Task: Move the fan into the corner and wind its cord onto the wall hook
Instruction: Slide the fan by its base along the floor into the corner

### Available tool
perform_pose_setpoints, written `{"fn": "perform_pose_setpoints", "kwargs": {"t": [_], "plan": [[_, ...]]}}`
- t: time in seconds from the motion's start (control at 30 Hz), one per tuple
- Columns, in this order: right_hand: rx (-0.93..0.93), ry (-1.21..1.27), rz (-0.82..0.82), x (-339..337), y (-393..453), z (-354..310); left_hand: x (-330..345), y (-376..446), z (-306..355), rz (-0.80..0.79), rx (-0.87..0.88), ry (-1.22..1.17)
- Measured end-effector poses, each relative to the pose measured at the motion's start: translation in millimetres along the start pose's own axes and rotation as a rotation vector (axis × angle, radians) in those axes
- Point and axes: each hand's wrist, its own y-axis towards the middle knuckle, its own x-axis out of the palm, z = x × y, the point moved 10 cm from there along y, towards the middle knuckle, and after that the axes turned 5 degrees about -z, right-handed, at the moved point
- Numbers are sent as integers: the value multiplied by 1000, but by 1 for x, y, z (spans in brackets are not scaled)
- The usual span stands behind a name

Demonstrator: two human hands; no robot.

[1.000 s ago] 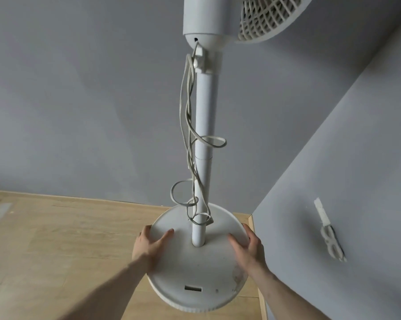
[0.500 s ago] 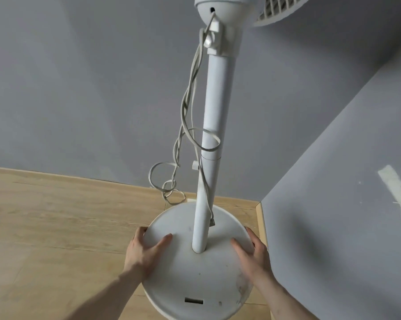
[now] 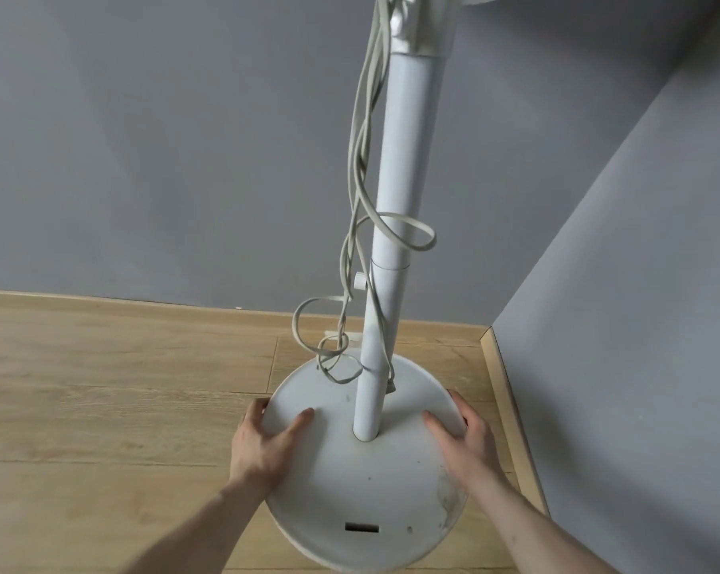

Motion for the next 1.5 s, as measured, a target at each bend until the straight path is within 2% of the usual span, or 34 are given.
{"fn": "perform_pose_setpoints", "kwargs": {"t": [0.2, 0.33, 0.87, 1.1, 1.5], "plan": [[-7, 67, 47, 16, 52, 70, 40, 39, -41, 10, 15, -19], [-12, 78, 9, 32, 82, 107, 56, 60, -63, 21, 32, -18], [-3, 18, -1, 53, 131, 161, 105, 113, -111, 33, 56, 21], [18, -59, 18, 48, 132, 186, 135, 115, -128, -56, 38, 96], [71, -167, 19, 37, 153, 219, 171, 112, -142, -87, -16, 110]]}}
